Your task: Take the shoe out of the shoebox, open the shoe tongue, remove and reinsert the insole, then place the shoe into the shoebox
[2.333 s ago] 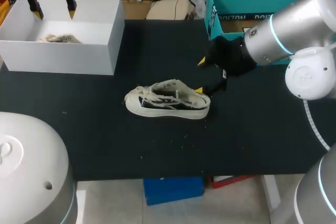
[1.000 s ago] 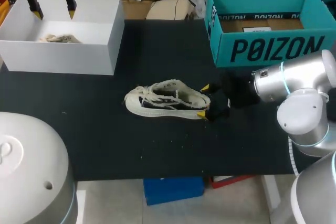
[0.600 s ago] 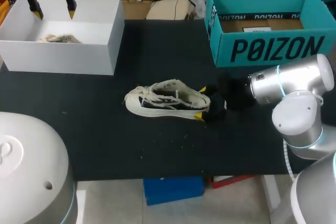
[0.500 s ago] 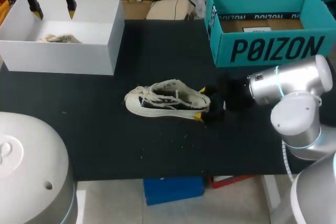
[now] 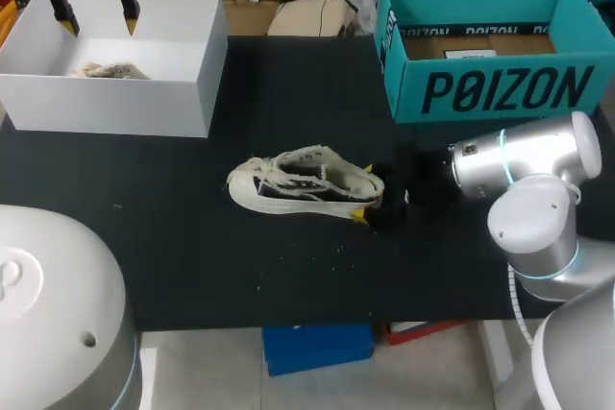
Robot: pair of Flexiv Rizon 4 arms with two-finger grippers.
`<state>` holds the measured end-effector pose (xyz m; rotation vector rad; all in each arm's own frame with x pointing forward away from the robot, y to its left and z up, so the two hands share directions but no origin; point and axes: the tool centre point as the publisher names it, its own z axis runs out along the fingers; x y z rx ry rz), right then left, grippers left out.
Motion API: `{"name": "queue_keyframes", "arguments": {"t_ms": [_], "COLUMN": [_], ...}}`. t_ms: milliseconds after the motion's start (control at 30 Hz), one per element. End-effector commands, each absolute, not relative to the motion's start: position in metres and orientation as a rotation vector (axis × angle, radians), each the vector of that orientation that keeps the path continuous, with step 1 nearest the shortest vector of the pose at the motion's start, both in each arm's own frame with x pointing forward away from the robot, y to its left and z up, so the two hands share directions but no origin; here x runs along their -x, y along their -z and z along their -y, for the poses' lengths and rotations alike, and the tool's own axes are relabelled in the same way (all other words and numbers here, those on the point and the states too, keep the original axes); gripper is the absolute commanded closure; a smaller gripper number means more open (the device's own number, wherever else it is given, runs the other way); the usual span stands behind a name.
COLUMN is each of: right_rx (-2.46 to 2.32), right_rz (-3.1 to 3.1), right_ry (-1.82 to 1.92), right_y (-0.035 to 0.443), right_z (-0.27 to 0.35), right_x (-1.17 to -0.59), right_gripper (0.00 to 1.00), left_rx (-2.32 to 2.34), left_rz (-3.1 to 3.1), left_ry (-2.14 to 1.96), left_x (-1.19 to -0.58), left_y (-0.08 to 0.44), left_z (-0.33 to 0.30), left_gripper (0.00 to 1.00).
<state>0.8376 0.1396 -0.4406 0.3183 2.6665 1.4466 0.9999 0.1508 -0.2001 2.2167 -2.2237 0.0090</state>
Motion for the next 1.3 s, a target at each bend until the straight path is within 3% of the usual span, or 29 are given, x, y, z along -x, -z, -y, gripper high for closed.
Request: {"name": "queue_keyframes", "arguments": {"t_ms": [33,167,1000,1300], "right_rx": [-0.323,-0.323,-0.323,-0.323], "right_rz": [-2.668,-2.668,-2.668,-2.668], "right_ry": [-1.441,-1.441,-1.441,-1.441], "right_y": [0.444,0.444,0.444,0.444], "right_z": [-0.144,-0.144,-0.144,-0.144], "right_x": [-0.838,-0.838,-0.838,-0.838], "right_gripper": [1.00,1.00,1.00,1.00], "left_rx": [-2.219,-2.219,-2.070,-2.015], "left_rz": [2.223,2.223,2.422,2.432], "left_ry": [-0.005,-0.005,-0.189,-0.183], "left_x": [-1.000,-1.000,-0.917,-0.905], "left_y": [0.200,0.200,0.204,0.208], "left_z": [-0.151,-0.151,0.011,0.037], "left_gripper": [0.00,0.00,0.00,0.00]}}
